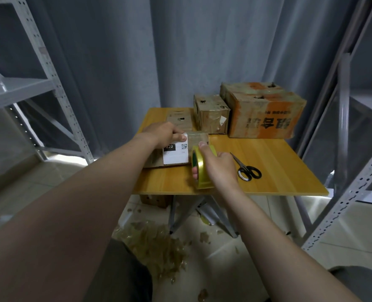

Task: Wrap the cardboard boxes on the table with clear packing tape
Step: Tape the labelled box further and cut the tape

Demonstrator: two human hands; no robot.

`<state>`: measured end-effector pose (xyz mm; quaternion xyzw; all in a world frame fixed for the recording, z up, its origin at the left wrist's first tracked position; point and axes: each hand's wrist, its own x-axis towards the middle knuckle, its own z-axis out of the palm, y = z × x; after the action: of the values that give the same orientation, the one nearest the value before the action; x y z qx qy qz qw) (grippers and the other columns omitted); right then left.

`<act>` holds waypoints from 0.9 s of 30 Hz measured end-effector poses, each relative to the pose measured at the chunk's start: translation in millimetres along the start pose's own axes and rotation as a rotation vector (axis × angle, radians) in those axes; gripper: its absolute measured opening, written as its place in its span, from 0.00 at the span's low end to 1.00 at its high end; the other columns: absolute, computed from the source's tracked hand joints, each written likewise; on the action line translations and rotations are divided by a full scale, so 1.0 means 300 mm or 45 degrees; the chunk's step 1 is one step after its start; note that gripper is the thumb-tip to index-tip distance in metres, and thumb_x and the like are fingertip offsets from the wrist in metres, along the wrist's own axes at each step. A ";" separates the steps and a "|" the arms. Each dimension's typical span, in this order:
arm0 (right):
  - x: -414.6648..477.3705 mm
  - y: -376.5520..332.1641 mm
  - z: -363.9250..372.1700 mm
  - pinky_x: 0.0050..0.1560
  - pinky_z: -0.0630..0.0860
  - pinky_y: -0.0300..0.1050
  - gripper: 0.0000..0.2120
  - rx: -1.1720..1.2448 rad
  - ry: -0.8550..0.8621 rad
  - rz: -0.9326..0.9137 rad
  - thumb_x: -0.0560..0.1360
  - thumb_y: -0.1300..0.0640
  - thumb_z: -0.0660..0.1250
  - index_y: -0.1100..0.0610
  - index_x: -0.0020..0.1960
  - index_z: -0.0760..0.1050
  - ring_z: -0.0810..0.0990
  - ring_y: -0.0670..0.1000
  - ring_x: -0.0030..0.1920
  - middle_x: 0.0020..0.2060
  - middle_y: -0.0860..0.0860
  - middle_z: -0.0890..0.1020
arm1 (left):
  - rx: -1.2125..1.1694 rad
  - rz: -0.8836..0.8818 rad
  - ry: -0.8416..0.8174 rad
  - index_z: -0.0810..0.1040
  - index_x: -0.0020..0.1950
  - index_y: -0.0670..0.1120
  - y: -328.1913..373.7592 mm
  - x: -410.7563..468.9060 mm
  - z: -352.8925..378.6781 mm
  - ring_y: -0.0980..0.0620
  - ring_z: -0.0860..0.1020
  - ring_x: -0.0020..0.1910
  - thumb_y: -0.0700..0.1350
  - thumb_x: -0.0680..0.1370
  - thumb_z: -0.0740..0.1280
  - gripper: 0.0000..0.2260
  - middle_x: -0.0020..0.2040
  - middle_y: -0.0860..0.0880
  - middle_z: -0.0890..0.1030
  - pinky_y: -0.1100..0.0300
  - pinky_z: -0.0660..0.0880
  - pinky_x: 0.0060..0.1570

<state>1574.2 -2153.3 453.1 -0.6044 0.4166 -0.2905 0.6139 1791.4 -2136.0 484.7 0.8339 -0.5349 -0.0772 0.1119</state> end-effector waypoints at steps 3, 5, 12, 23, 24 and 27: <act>0.003 -0.026 -0.003 0.50 0.85 0.57 0.19 0.044 -0.038 -0.054 0.82 0.42 0.66 0.60 0.54 0.80 0.87 0.56 0.36 0.34 0.56 0.87 | 0.024 -0.012 -0.015 0.79 0.70 0.61 -0.009 0.020 0.001 0.46 0.77 0.63 0.65 0.82 0.62 0.20 0.70 0.52 0.79 0.52 0.74 0.56; 0.005 -0.032 -0.004 0.51 0.85 0.57 0.14 0.148 -0.064 -0.084 0.83 0.47 0.66 0.58 0.53 0.80 0.87 0.57 0.38 0.36 0.57 0.87 | -0.040 -0.015 -0.049 0.79 0.69 0.59 -0.021 0.039 0.010 0.46 0.78 0.59 0.65 0.82 0.61 0.20 0.66 0.49 0.81 0.51 0.75 0.57; 0.029 0.014 0.008 0.45 0.84 0.54 0.09 0.151 -0.038 -0.152 0.83 0.48 0.66 0.53 0.52 0.79 0.86 0.57 0.36 0.36 0.59 0.87 | -0.180 -0.031 -0.037 0.82 0.61 0.55 -0.050 0.078 0.035 0.46 0.80 0.52 0.63 0.83 0.63 0.16 0.51 0.51 0.83 0.49 0.76 0.52; 0.120 -0.096 0.036 0.47 0.83 0.65 0.19 0.100 -0.043 -0.161 0.82 0.45 0.66 0.61 0.46 0.81 0.83 0.61 0.32 0.31 0.59 0.84 | -0.030 -0.107 0.270 0.81 0.63 0.57 0.003 0.059 0.099 0.44 0.71 0.69 0.54 0.81 0.68 0.11 0.66 0.50 0.75 0.39 0.62 0.68; 0.118 -0.111 0.037 0.45 0.83 0.63 0.18 0.107 -0.042 -0.148 0.82 0.45 0.66 0.60 0.44 0.80 0.83 0.61 0.32 0.30 0.59 0.84 | -0.002 -0.109 0.199 0.79 0.68 0.58 0.011 0.054 0.089 0.43 0.71 0.70 0.55 0.80 0.67 0.16 0.69 0.48 0.74 0.37 0.62 0.69; 0.137 -0.138 0.051 0.46 0.83 0.63 0.19 0.091 -0.033 -0.129 0.81 0.43 0.66 0.60 0.46 0.79 0.83 0.61 0.33 0.30 0.59 0.84 | -0.136 -0.049 0.035 0.73 0.71 0.67 0.017 0.022 0.069 0.43 0.75 0.65 0.57 0.71 0.71 0.27 0.69 0.48 0.75 0.36 0.72 0.66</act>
<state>1613.5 -2185.2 486.0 -0.6062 0.3668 -0.3279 0.6249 1784.5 -2146.1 466.2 0.8379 -0.5122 -0.0963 0.1622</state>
